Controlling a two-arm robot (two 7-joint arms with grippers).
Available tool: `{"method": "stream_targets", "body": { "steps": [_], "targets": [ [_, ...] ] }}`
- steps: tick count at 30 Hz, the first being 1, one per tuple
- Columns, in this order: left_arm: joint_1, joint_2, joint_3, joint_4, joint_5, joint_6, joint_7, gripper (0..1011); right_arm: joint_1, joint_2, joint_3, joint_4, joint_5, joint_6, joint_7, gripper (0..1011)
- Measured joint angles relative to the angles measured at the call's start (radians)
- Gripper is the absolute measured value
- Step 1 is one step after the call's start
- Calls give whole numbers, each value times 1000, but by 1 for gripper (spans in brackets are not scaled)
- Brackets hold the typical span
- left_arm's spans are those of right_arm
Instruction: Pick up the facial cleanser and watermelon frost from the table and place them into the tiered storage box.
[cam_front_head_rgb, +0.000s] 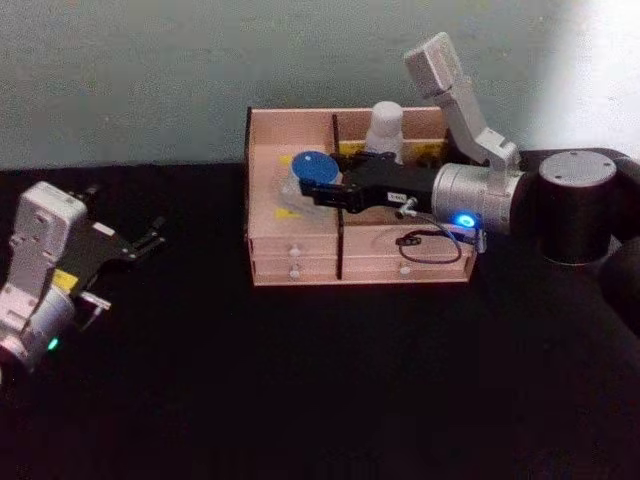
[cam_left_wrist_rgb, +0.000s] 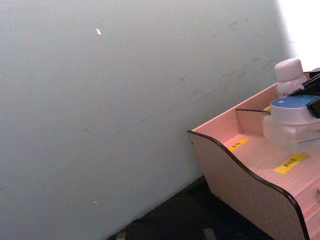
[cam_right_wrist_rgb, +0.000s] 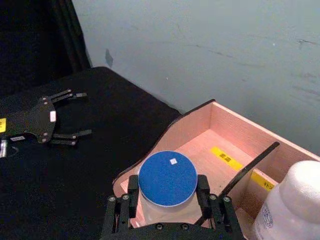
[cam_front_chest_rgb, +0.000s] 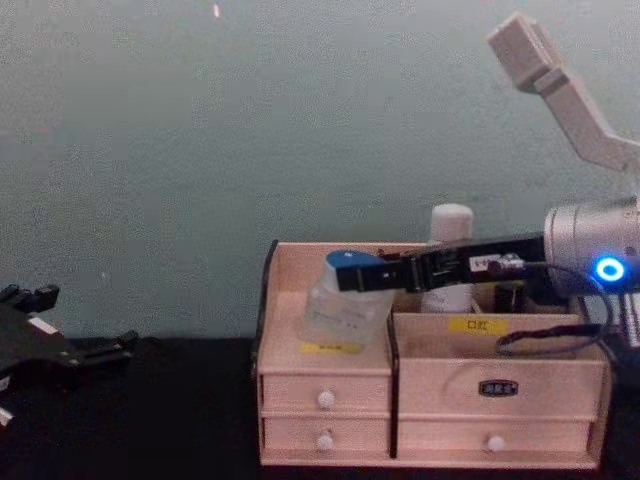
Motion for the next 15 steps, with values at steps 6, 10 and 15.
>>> {"method": "stream_targets", "body": {
  "steps": [6,10,15],
  "targets": [
    [0,0,0,0,0,0,0,1001,14,-15,-7,29,-8,-1,8,703],
    [0,0,0,0,0,0,0,1001,22,-26,-12,47,-17,-2,11,703],
    [0,0,0,0,0,0,0,1001,30,-39,-13,67,-27,-4,10,703]
  ]
}}
